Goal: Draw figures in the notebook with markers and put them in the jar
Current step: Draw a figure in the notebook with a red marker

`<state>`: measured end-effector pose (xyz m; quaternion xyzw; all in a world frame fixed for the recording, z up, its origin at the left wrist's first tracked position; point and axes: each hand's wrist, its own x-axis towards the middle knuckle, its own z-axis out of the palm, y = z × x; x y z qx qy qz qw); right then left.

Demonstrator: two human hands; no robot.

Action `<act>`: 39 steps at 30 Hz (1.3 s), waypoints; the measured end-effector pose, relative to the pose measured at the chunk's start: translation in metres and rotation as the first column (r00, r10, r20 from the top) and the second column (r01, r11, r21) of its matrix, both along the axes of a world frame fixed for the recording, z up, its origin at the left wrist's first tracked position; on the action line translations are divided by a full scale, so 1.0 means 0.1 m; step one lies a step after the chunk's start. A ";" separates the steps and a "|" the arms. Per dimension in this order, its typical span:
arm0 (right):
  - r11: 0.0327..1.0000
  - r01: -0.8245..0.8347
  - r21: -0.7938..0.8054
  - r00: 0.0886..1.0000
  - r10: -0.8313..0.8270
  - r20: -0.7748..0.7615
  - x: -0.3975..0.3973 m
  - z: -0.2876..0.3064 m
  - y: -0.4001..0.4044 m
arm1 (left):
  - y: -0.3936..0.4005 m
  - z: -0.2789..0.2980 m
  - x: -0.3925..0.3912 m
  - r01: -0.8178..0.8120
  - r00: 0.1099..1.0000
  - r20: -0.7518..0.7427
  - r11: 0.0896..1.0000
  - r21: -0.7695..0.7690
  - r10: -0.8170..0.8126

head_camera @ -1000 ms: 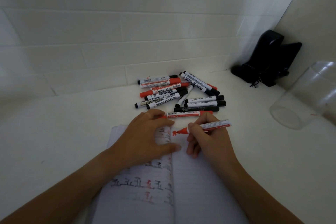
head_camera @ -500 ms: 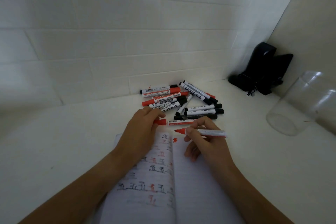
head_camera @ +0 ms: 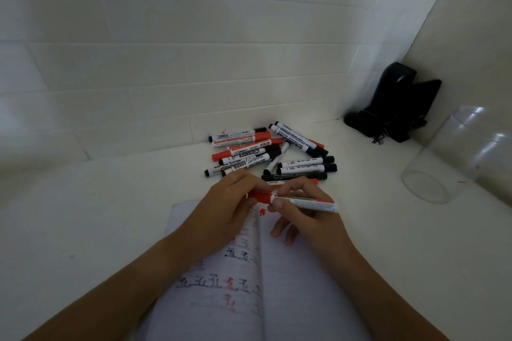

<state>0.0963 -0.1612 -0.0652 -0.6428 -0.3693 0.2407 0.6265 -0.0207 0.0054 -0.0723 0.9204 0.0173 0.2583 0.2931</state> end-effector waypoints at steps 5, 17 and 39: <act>0.996 -0.064 0.063 0.991 0.070 -0.116 0.02 0.01 -0.03 | 0.00 0.03 0.01 0.020 1.000 0.022 0.999 0.027 -0.021; 0.993 0.110 0.039 0.991 -0.107 -0.084 0.06 -0.02 0.00 | -0.08 0.05 -0.03 0.001 1.000 0.024 0.998 -0.057 0.000; 0.998 0.049 0.028 0.990 -0.053 0.133 0.04 -0.07 0.02 | -0.12 0.00 0.05 -0.041 0.999 0.031 0.994 -0.099 0.044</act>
